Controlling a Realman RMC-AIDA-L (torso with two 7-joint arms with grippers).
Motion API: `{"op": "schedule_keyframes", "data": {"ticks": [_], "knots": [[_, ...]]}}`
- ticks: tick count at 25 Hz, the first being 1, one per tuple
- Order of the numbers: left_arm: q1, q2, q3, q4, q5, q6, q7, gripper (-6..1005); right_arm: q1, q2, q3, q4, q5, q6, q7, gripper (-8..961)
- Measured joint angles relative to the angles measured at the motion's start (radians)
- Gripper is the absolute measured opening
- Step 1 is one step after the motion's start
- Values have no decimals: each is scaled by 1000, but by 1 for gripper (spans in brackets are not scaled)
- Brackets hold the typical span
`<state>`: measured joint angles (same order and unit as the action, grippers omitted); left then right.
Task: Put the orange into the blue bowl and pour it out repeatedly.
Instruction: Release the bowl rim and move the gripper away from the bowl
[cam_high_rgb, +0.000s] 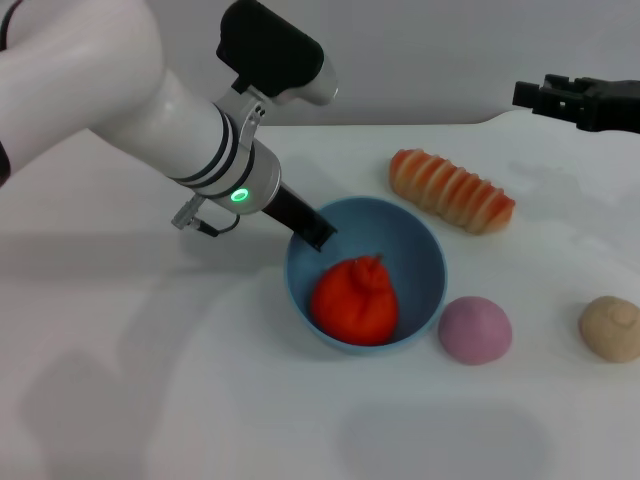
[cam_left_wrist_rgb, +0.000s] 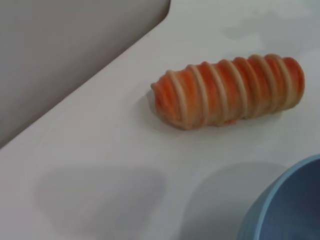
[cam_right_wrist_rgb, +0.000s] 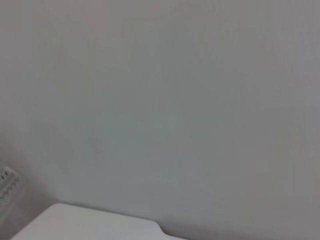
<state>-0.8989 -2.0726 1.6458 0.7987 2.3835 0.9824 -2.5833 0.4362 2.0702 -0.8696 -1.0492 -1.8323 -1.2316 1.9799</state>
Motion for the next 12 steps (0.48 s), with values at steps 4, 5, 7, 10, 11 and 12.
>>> {"op": "schedule_keyframes", "data": {"ticks": [4, 5, 7, 10, 11, 12], "knots": [[8, -1, 10, -3, -2, -1, -1, 0, -1, 0, 0, 8, 24, 0, 0, 557], [10, -1, 13, -3, -3, -1, -2, 0, -1, 0, 0, 9, 27, 0, 0, 557], [12, -1, 17, -3, -3, -1, -10, -1, -2, 0, 0, 11, 28, 0, 0, 558], [15, -1, 20, -1, 2, -2, -31, -1, -2, -1, 0, 17, 28, 0, -7, 558], [16, -1, 20, -1, 3, -2, -34, 0, -2, -1, 0, 20, 29, 0, -9, 558], [17, -1, 20, 0, 4, -2, -35, 1, -1, -1, 0, 23, 29, 0, -10, 558]]}}
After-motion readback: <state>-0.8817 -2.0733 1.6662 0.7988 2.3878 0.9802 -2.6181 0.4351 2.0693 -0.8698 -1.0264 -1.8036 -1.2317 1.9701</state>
